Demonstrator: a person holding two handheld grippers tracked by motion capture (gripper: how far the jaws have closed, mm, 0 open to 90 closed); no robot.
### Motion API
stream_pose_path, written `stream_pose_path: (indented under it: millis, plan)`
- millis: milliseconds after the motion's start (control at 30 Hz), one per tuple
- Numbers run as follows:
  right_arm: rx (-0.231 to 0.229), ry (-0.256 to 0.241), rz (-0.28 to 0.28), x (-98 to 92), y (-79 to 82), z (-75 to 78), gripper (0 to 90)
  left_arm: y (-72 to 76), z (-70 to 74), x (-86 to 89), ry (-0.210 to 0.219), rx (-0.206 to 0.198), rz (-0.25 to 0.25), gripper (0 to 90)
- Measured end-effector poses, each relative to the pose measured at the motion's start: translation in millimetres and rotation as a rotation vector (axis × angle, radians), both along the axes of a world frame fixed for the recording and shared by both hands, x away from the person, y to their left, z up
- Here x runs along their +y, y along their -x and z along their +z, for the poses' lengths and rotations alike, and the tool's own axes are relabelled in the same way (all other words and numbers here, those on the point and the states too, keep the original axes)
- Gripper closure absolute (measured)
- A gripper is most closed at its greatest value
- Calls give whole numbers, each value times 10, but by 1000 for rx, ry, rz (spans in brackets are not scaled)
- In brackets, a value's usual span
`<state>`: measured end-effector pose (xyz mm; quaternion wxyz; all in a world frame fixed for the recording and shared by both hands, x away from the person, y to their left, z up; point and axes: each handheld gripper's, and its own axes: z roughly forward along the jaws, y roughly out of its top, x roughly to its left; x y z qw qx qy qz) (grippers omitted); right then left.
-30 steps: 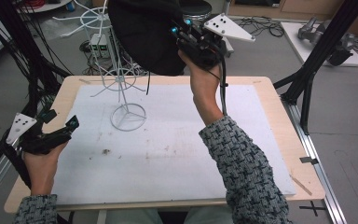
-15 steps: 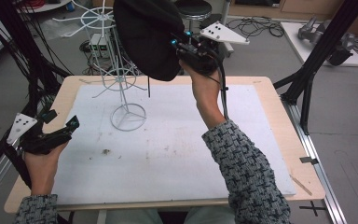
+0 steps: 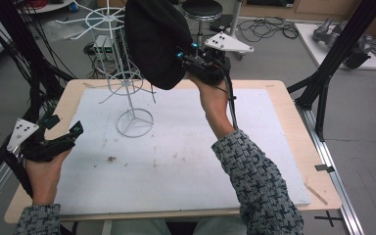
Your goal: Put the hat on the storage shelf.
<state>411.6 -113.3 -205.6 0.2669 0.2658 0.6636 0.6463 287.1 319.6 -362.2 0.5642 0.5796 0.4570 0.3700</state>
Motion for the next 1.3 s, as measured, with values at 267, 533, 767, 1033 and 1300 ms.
stream_pose_path:
  millis: [267,533,767,1033,1300]
  plan:
    - [28,26,9,41,-18,-44,623,-3,-11,12,2,4,2,169]
    - [48,19,20,51,-40,-130,579,4,-4,26,3,1,4,169]
    - [65,45,20,37,-45,-172,515,5,-7,38,3,1,10,169]
    - [77,84,8,0,8,-177,402,8,-10,35,2,3,13,169]
    - [76,101,-37,-192,67,-155,322,-3,-26,24,-4,8,13,170]
